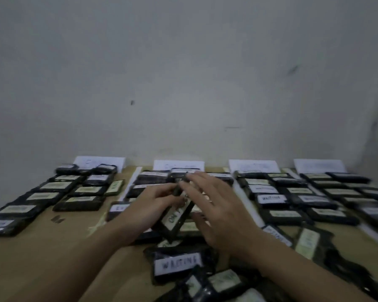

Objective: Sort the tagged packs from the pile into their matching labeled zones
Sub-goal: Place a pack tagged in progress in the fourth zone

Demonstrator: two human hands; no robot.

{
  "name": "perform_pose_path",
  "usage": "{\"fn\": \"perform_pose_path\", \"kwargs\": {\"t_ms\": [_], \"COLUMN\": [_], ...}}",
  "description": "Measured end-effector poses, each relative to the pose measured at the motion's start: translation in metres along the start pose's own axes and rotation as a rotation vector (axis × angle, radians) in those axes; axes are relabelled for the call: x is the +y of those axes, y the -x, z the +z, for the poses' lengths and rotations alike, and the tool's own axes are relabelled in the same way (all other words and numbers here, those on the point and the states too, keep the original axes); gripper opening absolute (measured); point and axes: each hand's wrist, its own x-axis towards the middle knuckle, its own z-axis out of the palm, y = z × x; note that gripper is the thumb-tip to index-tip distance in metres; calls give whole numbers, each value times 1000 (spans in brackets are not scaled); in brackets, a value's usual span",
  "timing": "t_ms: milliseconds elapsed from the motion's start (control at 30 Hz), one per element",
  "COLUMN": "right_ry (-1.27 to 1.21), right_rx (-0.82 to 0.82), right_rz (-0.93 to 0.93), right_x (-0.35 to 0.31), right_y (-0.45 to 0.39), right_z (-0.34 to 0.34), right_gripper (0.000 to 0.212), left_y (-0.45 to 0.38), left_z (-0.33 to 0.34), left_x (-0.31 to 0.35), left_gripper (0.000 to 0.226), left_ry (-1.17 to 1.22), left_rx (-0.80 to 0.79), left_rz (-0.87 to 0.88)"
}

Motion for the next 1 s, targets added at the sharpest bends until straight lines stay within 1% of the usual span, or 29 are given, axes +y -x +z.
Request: {"fn": "perform_pose_path", "kwargs": {"t_ms": [67,133,200,267,400,500,567,667,767,833,900,1000], "right_ry": [86,130,122,131,182,232,241,250,304,345,366,314], "right_rx": [-47,-66,-79,-89,-89,-126,-142,-201,-313,-457,-630,-716], "right_rz": [-75,-102,-63,-12,83,158,224,445,709,852,943,990], "right_x": [13,29,44,57,84,106,122,149,172,187,201,214], "right_y": [14,32,53,73,117,151,177,225,266,287,302,314], "right_z": [-10,-19,-33,-51,-93,-125,-143,-172,-204,-222,-233,-232], "right_gripper": [50,42,35,34,43,50,53,67,65,58,53,58], "left_y": [-9,-18,-28,-38,-55,-62,-66,-69,-67,-65,-64,-63], "left_z": [17,38,63,89,151,203,238,283,318,335,347,356], "left_x": [3,8,14,21,36,47,51,56,54,51,47,43], "left_gripper": [19,20,22,22,22,25,26,38,49,51,50,48], "left_ry": [-80,-107,-151,-212,-243,-257,-289,-590,-860,-1015,-1090,-1085], "left_rx": [-155,-279,-369,-436,-616,-672,-677,-622,-688,-738,-764,-772], "left_rz": [58,103,133,171,226,248,285,401,510,590,633,633]}}
